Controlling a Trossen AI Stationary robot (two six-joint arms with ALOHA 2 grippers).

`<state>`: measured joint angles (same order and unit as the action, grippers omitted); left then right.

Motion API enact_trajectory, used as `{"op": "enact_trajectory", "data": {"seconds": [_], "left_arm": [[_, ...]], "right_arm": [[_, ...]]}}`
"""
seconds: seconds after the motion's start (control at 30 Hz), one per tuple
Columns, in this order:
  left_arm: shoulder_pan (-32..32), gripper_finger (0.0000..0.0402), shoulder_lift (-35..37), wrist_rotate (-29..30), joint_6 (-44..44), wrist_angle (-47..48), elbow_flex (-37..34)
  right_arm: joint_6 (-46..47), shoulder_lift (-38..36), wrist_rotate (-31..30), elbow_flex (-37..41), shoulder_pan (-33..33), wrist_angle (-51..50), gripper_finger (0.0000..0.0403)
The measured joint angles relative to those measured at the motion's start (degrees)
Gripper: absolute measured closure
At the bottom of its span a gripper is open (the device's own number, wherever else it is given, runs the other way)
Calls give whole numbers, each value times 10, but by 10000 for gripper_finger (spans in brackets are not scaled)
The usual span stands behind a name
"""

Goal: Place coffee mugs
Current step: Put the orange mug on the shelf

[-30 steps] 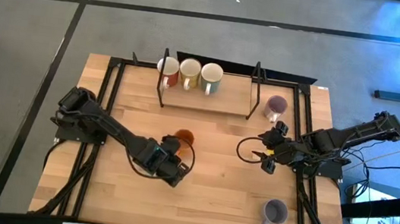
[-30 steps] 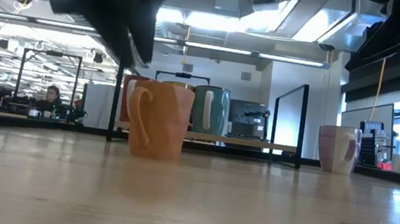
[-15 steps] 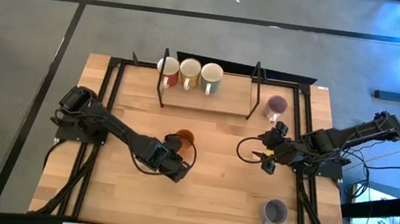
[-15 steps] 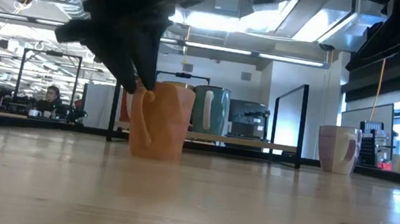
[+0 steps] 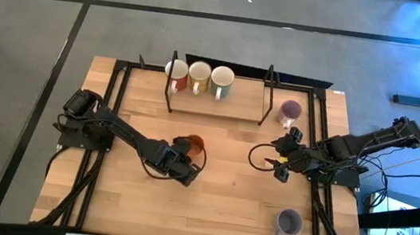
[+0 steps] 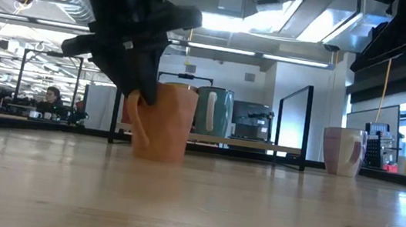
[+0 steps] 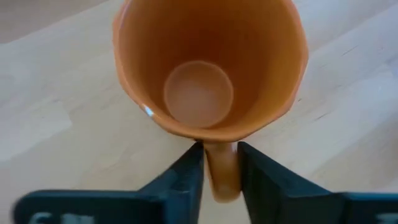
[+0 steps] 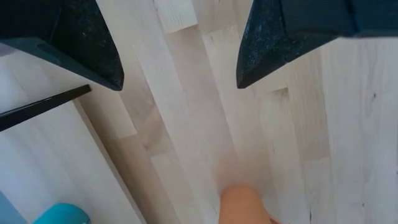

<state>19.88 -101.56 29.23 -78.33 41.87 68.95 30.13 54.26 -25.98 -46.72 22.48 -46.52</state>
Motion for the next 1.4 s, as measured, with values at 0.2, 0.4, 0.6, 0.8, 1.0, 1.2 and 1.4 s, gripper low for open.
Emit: {"op": "enact_trajectory", "data": {"seconds": [0.2,0.4,0.6,0.8,1.0,1.2,1.4], "left_arm": [[0,355,0,7,27,-1,0],[-3,355,7,17,22,16,6],[-10,355,57,90,-40,122,26],[-43,355,87,152,-85,185,25],[-107,355,88,154,-38,185,25],[-163,355,87,148,-3,175,25],[-203,355,87,146,33,147,25]], "right_arm": [[0,0,-5,0,0,1,105],[0,0,-6,0,0,0,105],[0,0,-23,0,0,0,105],[0,0,-42,0,0,1,105],[0,0,-50,0,0,2,105],[3,0,-60,0,0,2,105],[13,0,-66,0,0,2,105]]}}
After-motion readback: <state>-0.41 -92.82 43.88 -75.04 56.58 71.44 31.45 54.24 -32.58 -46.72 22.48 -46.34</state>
